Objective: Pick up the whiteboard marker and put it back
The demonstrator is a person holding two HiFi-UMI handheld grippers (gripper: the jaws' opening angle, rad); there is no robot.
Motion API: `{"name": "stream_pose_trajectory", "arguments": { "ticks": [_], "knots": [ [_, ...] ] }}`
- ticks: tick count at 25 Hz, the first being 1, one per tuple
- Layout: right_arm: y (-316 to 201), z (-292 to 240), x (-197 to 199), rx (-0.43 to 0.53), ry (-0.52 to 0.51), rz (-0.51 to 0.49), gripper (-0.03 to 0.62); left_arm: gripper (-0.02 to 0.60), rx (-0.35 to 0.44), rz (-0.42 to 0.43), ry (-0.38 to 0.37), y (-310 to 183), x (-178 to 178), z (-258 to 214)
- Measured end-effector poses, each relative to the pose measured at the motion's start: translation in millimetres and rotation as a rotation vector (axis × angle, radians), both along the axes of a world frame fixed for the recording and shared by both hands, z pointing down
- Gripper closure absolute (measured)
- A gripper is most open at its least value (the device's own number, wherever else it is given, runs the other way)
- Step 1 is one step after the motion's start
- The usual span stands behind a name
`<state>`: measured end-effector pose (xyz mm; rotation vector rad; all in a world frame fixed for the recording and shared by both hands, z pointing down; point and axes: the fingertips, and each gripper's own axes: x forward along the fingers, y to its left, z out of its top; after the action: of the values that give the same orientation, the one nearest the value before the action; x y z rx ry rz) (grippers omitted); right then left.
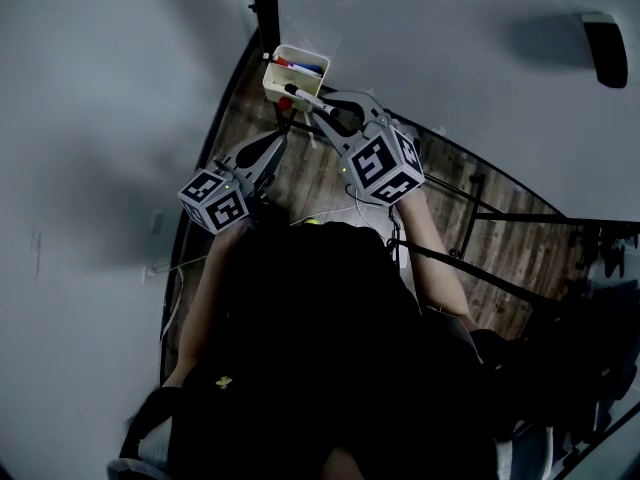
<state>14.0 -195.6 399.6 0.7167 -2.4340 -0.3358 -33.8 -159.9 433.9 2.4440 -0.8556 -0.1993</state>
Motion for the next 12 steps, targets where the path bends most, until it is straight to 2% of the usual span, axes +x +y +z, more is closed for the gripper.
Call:
{"name": "stream_pose_trajectory", "arguments": {
  "ticks": [5, 12],
  "knots": [
    [6.4, -2.1, 3.0, 0.008, 0.001, -0.001, 0.52, 0.568, 0.028, 0.005, -0.043, 4.4, 5.2, -0.9],
    [11.1, -6.5, 7.7, 0.019, 0.001, 0.003, 0.521, 0.568, 0.031, 0.026, -0.006, 7.5, 16.7, -4.2]
  ]
}}
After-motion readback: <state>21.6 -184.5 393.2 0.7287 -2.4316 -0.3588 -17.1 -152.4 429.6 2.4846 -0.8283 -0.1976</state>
